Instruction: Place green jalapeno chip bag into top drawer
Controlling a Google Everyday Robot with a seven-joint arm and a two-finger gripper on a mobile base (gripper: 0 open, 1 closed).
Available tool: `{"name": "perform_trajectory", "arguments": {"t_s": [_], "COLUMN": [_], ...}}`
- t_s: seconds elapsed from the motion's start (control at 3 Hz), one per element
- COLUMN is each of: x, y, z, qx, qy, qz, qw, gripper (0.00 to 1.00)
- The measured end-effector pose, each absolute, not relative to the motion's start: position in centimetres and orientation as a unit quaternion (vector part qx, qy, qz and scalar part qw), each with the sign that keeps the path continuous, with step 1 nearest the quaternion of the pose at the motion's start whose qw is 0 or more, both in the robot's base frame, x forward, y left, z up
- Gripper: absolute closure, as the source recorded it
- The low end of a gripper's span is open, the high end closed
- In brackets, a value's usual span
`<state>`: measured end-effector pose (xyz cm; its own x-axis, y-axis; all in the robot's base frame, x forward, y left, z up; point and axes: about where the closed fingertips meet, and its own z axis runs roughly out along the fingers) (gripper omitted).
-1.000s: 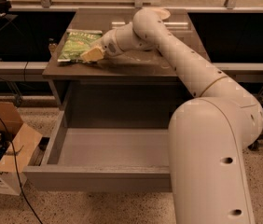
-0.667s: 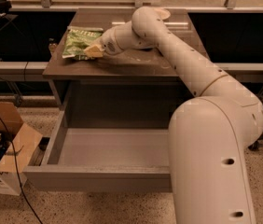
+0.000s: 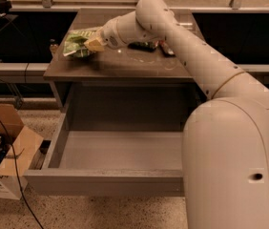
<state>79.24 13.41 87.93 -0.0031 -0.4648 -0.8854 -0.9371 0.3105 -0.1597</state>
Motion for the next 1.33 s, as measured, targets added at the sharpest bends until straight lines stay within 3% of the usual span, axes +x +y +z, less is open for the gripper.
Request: {"name": "perform_trajectory", "arguments": {"t_s": [0.67, 1.33], "x": [73.4, 64.7], "y": [11.3, 5.8], "z": [91.7, 94.1], "qx": [-0.564, -0.593], "qy": [0.608, 0.583], "qz": [0.26, 0.276], "qw": [0.494, 0.483], "gripper": [1.0, 1.0]}}
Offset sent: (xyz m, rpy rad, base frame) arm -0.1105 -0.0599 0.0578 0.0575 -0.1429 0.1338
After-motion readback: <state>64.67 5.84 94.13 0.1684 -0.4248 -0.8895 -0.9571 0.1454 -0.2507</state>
